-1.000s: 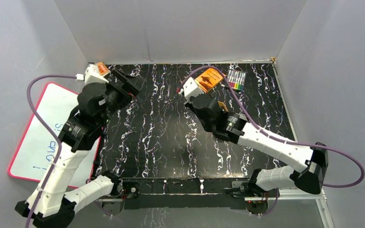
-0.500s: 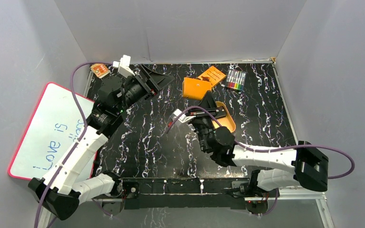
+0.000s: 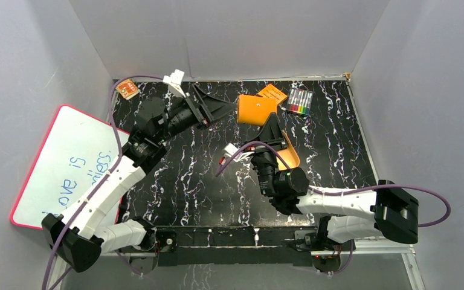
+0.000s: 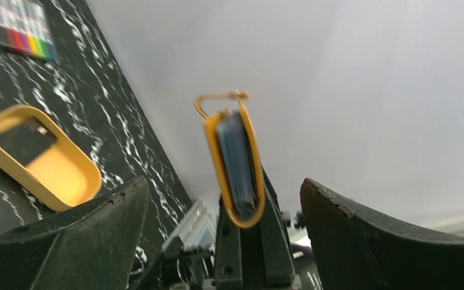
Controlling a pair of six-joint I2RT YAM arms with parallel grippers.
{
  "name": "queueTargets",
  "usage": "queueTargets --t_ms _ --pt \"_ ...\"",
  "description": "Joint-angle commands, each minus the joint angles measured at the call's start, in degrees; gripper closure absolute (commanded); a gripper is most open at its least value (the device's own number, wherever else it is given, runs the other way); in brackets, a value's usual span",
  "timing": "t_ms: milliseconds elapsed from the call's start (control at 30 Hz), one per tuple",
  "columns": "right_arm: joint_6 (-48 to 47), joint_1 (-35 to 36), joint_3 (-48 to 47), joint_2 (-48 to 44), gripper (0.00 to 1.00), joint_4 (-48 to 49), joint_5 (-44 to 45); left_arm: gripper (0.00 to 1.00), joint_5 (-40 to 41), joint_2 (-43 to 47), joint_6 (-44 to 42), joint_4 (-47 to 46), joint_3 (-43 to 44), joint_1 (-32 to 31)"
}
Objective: Put the credit cards into the card holder
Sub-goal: Close the card holder at the center of the board.
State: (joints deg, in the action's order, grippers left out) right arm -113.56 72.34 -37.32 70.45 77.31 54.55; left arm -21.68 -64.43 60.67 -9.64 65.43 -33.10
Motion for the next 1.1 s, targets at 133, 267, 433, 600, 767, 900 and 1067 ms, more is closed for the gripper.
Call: queueTargets --t_ms 133,267,433,600,767,900,1067 --pt "2.65 0.71 -5.24 1.42 1.00 3.44 3.36 0.07 1.51 -1.13 -1.93 -4.89 -2.20 -8.06" --pt "3.32 1.00 -6.17 1.96 1.00 2.93 4.07 0.11 4.53 -1.68 -2.10 -4.70 -2.13 -8.57" --pt "3.69 1.49 -6.93 2.45 1.00 2.76 4.78 0.21 9.27 -0.72 -1.61 -7.24 -4.31 -8.60" --pt "3.92 1.84 -7.47 3.28 1.00 2.77 5.03 0.32 10.94 -1.87 -1.44 -8.54 -4.01 -8.59" --pt "4.00 2.02 -7.77 3.64 1.00 2.89 5.10 0.33 10.29 -3.88 -0.91 -8.72 -2.32 -8.61" --pt "4.12 2.02 -7.85 3.47 1.00 2.93 5.32 0.44 9.92 -4.21 -0.88 -8.94 -1.85 -8.57" --pt "4.65 2.02 -7.83 3.46 1.00 2.86 5.93 0.74 8.72 -4.48 -0.67 -9.74 -2.38 -8.60"
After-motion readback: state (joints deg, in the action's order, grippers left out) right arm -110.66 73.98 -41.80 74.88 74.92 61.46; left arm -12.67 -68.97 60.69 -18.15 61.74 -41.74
